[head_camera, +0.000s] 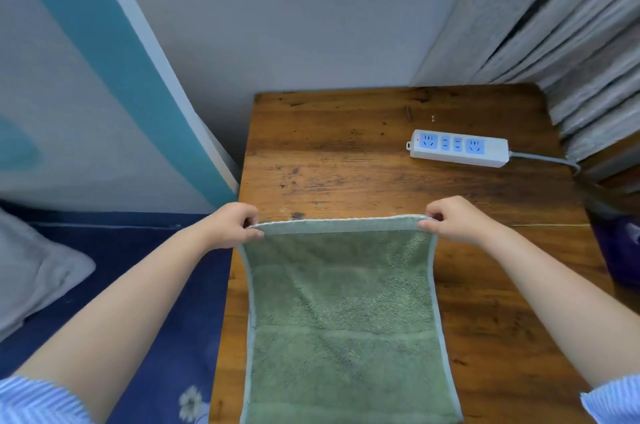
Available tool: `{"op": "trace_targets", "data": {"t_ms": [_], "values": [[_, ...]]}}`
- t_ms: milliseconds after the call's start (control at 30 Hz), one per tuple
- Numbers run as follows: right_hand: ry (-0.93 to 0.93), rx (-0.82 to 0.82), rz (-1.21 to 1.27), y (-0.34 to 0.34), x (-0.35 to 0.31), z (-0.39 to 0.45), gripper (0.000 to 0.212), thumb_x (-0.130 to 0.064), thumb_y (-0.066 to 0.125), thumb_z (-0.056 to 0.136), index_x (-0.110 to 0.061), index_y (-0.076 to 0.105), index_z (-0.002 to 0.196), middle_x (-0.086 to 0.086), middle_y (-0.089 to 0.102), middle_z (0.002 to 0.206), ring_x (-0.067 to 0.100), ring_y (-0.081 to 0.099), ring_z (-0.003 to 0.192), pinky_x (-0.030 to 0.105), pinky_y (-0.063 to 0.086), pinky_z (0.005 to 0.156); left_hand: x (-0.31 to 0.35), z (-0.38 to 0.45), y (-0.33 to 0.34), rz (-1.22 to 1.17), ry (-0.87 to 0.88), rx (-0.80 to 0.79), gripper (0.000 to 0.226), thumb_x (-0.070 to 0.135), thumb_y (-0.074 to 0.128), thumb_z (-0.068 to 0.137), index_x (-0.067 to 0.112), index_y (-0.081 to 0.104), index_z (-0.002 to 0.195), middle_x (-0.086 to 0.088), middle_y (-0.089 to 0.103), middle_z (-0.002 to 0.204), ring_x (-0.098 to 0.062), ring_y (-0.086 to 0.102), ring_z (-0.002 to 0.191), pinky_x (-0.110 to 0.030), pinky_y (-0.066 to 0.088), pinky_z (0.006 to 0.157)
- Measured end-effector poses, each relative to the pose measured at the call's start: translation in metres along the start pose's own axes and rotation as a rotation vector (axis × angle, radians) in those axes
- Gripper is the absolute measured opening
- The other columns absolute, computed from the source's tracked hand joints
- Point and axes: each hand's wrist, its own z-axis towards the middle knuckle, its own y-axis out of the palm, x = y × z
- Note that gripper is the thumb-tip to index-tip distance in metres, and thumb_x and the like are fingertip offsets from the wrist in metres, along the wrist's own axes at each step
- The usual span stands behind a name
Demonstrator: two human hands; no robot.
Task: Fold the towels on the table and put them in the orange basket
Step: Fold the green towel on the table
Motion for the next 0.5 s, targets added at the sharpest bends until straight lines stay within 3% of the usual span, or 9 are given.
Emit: {"op": "trace_targets", "data": {"t_ms": [133,267,333,433,500], "values": [[0.010,0.053,0.022,0.003,-0.004,-0.019,0.023,-0.026,0.061,0.086,-0.010,0.058,0.070,0.006,0.058,0.074,0.020,0.052,0.073,0.027,0.035,0.057,0.009,-0.016,0.004,0.179,0.038,0.028,0.037,0.021,0.059,0.089,0.020,0.035,0.061,0.003,0.041,0.074,-0.017,0.041,0.078,-0.024,0.031,0.059],[0.021,0.163,-0.008,0.007,-0.015,-0.047,0.019,-0.022,0.063,0.084,-0.003,0.067,0.084,0.007,0.060,0.080,0.018,0.052,0.077,0.025,0.039,0.063,0.008,-0.032,0.028,0.220,0.076,0.037,0.029,0.018,0.059,0.088,0.015,0.043,0.064,-0.002,0.043,0.089,-0.016,0.042,0.081,-0.028,0.041,0.075],[0.007,0.186,-0.088,0.011,-0.020,-0.058,0.019,-0.020,0.062,0.085,-0.002,0.068,0.088,0.010,0.063,0.087,0.018,0.052,0.079,0.026,0.042,0.066,0.003,-0.038,0.041,0.240,0.101,0.014,0.038,0.015,0.059,0.088,0.020,0.035,0.059,0.000,0.041,0.089,-0.015,0.040,0.083,-0.029,0.043,0.079],[-0.009,0.252,-0.155,0.022,-0.026,-0.071,0.021,-0.017,0.060,0.086,0.000,0.068,0.093,0.013,0.064,0.098,0.022,0.057,0.089,0.029,0.045,0.077,-0.001,-0.045,0.062,0.390,0.132,0.035,0.039,0.003,0.049,0.087,0.019,0.027,0.059,0.003,0.037,0.076,-0.022,0.048,0.086,-0.032,0.040,0.073],[-0.014,0.300,-0.182,0.030,-0.031,-0.077,0.022,-0.016,0.059,0.087,0.002,0.068,0.094,0.014,0.064,0.102,0.025,0.058,0.094,0.029,0.045,0.081,0.001,-0.051,0.071,0.549,0.168,0.068,0.024,0.001,0.044,0.085,0.016,0.039,0.069,0.001,0.050,0.080,-0.024,0.054,0.096,-0.030,0.036,0.071]]}}
